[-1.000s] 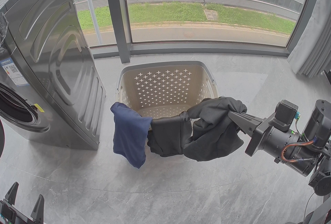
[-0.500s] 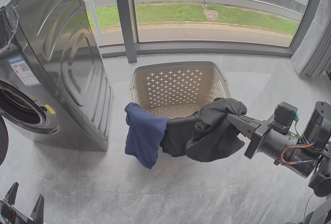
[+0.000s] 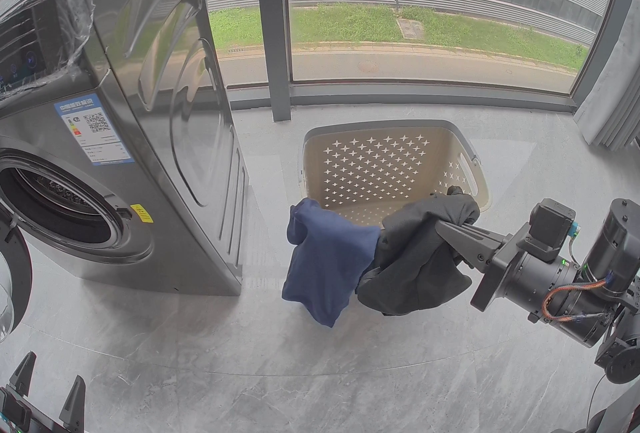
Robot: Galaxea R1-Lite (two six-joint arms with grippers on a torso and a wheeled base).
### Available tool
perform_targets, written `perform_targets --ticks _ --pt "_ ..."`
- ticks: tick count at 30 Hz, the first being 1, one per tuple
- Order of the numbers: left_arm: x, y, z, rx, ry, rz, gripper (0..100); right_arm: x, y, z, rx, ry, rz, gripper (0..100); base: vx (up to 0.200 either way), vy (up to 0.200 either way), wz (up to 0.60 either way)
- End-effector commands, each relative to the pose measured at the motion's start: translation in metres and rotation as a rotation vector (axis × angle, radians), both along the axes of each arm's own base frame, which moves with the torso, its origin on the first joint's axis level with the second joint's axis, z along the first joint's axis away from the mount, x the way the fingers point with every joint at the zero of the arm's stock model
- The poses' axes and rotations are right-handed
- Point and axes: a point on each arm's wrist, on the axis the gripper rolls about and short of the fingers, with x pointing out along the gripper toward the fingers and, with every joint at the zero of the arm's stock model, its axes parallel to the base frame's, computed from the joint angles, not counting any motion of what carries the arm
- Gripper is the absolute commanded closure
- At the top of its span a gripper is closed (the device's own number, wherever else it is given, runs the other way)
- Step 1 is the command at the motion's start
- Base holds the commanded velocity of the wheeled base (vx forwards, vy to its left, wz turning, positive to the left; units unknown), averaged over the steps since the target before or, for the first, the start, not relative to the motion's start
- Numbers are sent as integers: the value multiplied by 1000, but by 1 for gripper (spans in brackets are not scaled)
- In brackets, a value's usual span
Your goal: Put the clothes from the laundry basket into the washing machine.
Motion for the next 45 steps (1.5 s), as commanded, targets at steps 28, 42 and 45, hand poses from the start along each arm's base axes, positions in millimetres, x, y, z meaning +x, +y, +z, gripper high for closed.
perform_targets --ticks 28,42,45 --pt "0 0 -4 1 4 -1 0 2 2 -2 -2 3 5 100 -57 79 0" --pt "0 0 -4 0 4 0 0 2 3 -3 -4 7 5 100 -186 0 0" --pt "0 0 -4 0 4 -1 0 2 3 -3 -5 9 5 100 0 0 0"
